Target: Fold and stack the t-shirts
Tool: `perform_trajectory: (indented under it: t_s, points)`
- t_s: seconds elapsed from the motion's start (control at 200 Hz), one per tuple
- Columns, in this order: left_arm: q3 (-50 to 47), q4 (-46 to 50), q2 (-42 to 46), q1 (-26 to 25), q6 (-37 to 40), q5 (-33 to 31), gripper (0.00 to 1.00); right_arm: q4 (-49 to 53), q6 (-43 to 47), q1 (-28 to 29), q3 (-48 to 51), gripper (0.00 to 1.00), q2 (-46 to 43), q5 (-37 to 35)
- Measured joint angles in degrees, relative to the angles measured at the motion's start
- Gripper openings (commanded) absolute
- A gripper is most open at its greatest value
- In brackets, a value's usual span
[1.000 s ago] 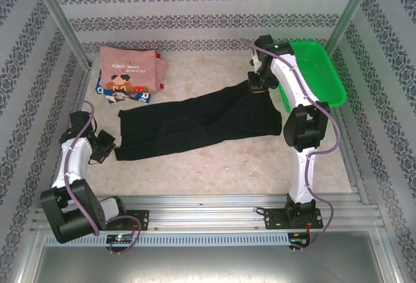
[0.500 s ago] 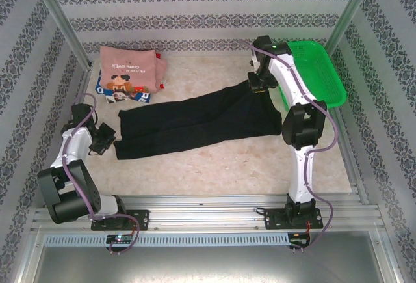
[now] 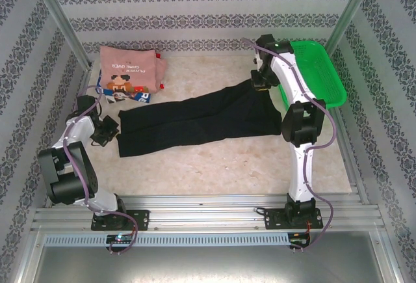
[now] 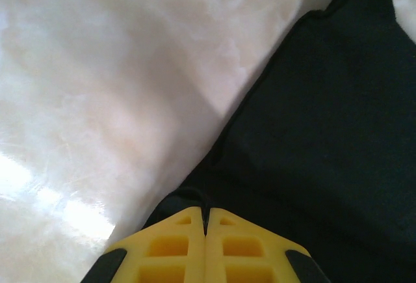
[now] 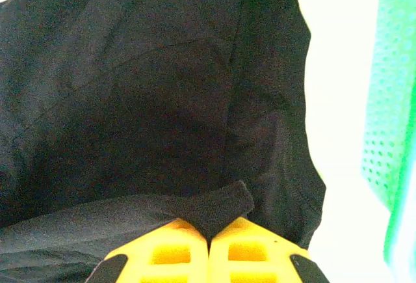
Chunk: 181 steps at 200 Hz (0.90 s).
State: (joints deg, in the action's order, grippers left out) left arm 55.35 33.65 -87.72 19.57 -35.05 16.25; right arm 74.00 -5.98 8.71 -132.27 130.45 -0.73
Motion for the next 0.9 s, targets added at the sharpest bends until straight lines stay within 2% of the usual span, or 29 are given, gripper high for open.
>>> perform_trajectory:
  t_s: [0.525, 0.64, 0.719, 0.784, 0.804, 0.904]
  points:
    - [5.0, -1.8, -7.6, -0.8, 1.9, -0.8, 0.0, 0.2, 0.0, 0.0, -2.1, 0.0, 4.2, 0.0]
    - [7.5, -2.9, -10.2, -1.6, 2.1, -0.1, 0.16, 0.2, 0.0, 0.0, -2.6, 0.0, 4.7, 0.1]
    - [8.2, -3.6, -11.3, -1.9, 2.4, 0.3, 0.41, 0.0, 0.0, 0.0, -3.1, 0.01, 5.4, 0.1]
    - [8.2, -3.7, -11.3, -1.9, 2.2, 0.5, 0.55, -0.1, -0.2, 0.1, -3.7, 0.04, 6.0, 0.1]
    - [8.2, -3.7, -11.2, -1.9, 1.8, 0.5, 0.63, -0.1, -0.3, 0.1, -3.9, 0.04, 6.4, 0.2]
    - [8.0, -2.7, -8.5, -1.9, 1.8, 0.0, 0.71, -1.2, -2.0, 0.0, -5.2, 0.11, 7.8, 1.4]
